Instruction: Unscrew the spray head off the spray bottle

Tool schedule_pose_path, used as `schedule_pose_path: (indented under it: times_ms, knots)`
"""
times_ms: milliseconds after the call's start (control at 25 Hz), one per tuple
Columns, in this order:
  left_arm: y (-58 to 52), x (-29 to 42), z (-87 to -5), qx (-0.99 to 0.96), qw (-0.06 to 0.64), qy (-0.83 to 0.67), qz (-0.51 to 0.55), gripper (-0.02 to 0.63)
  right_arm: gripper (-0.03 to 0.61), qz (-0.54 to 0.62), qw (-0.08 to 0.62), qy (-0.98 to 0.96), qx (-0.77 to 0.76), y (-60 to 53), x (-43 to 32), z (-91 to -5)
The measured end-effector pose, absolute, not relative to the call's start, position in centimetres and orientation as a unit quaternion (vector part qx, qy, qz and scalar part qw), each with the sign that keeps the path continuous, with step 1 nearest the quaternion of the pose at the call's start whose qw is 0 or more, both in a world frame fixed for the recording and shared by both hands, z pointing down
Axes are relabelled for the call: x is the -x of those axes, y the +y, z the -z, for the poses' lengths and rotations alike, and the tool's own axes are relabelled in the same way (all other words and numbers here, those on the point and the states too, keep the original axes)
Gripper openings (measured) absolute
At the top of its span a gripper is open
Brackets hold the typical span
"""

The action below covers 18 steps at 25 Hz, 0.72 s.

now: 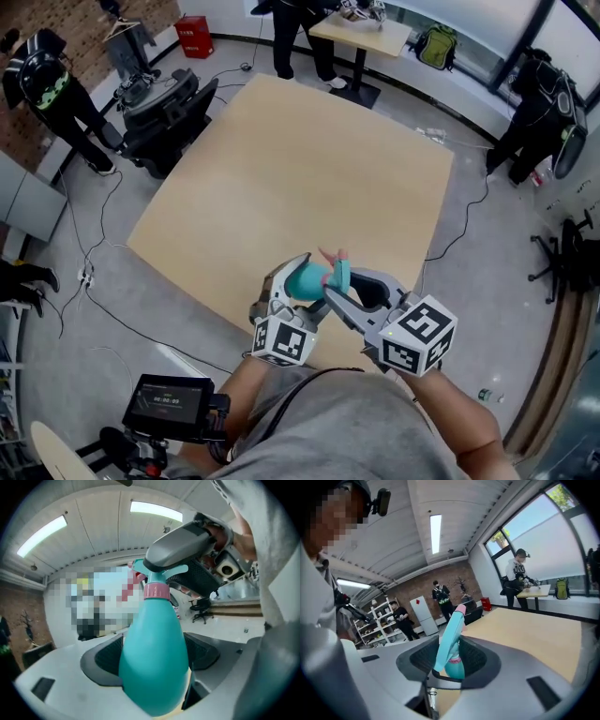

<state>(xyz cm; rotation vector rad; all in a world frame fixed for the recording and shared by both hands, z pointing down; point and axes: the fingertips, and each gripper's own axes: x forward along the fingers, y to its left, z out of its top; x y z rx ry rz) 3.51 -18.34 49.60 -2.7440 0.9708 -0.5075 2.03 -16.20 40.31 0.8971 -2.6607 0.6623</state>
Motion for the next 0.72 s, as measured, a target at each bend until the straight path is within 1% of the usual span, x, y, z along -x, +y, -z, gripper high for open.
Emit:
schedule_pose_path:
  times_ms: [120, 200, 320, 520, 640, 720]
  knots:
    - [-16.3, -4.6, -49.5, 0.965, 0.04, 0.222, 0.135, 0.387, 0.135, -0.203, 0.169, -0.939, -0.219, -14.8, -1.6, -40.0]
    - [-14.4, -5.3, -48.6, 0.984, 0.021, 0.14, 0.104, 0.387, 0.127, -0.177, 0.201, -0.953, -0.143, -13.6, -1.3, -39.5]
    - [-11.6, -5.9, -47.1, 0.997, 0.015, 0.027, 0.076, 0.387, 0.097, -0.111, 0.243, -0.963, -0.03, -11.6, -1.0, -38.3]
    - [-8.1, -6.1, -45.8, 0.991, 0.009, -0.113, 0.076, 0.387, 0.095, -0.028, 0.27, -0.954, 0.128, -8.3, -1.0, -37.0]
    - [-6.6, -6.3, -45.7, 0.983, 0.002, -0.16, 0.085, 0.387, 0.095, -0.006, 0.28, -0.942, 0.187, -6.9, -1.2, -36.8]
    - [-6.8, -6.5, -45.9, 0.985, 0.0, -0.15, 0.085, 0.385, 0.096, 0.005, 0.29, -0.94, 0.183, -7.1, -1.2, -37.1]
